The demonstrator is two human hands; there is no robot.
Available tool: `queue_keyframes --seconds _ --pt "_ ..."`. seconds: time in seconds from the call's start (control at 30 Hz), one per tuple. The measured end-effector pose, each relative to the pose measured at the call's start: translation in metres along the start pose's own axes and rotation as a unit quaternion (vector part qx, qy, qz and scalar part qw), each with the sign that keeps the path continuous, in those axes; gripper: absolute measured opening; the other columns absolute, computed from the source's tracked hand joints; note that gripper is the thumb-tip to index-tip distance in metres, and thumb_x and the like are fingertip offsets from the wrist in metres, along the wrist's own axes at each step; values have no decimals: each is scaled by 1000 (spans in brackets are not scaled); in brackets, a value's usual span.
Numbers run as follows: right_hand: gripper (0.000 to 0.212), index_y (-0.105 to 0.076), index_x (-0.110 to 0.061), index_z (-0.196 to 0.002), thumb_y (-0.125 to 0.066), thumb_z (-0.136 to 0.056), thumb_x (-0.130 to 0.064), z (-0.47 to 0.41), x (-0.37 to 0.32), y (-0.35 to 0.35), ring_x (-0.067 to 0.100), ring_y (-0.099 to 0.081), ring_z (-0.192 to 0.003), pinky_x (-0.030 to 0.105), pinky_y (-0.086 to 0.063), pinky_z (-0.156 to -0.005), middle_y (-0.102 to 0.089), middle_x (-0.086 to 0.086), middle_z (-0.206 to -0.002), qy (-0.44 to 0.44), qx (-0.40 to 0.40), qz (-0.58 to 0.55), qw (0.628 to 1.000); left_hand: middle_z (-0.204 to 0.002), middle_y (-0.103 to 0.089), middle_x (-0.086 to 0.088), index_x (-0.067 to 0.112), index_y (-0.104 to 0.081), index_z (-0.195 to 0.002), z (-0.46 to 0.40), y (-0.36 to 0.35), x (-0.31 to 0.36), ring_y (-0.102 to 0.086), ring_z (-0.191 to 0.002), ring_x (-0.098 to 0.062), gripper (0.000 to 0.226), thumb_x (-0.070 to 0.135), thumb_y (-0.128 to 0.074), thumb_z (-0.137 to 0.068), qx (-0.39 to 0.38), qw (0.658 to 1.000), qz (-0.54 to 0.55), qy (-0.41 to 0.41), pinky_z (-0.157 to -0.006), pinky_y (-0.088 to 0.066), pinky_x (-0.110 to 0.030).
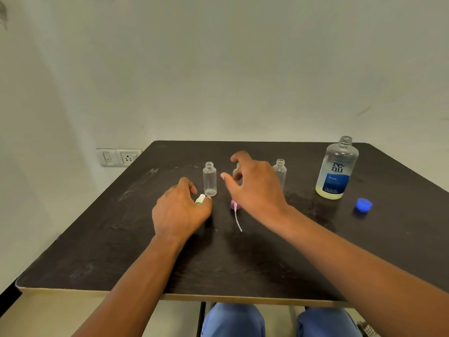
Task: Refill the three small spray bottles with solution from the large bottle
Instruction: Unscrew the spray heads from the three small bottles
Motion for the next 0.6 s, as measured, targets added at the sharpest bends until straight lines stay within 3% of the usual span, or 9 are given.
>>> queue_keyframes --seconds 0.27,0.43,0.6 --pt "33 -67 -19 -122 -73 -98 -40 19 23 24 16 -70 -71 41 -62 -75 -77 -5 -85 16 42 23 999 -91 -64 10 29 -59 -99 2 3 1 -64 -87 -19 29 52 -71 -85 5 1000 11 4 -73 -47 -35" --pt "31 -69 -26 -121 -71 -98 -47 27 39 48 17 -74 -72 36 -61 -67 -75 -12 -81 30 97 68 992 -90 -62 12 31 -61 -96 6 18 7 -61 -83 -13 26 51 -74 -87 92 995 44 -21 -71 -44 -33" --pt "22 -70 -23 -112 -74 -97 -39 29 66 75 8 -62 -62 20 -38 -57 -72 -11 -78 23 157 79 984 -84 -59 13 29 -61 -89 12 33 27 -55 -71 -13 16 36 -76 -91 185 974 98 -84 -67 -40 -32"
Point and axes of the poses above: each hand's wrist, its own z-axis away from the middle knuckle, its own y-axis out of the back of the hand, x = y × z, the point moved 4 cm from there along -z, towards the middle knuckle
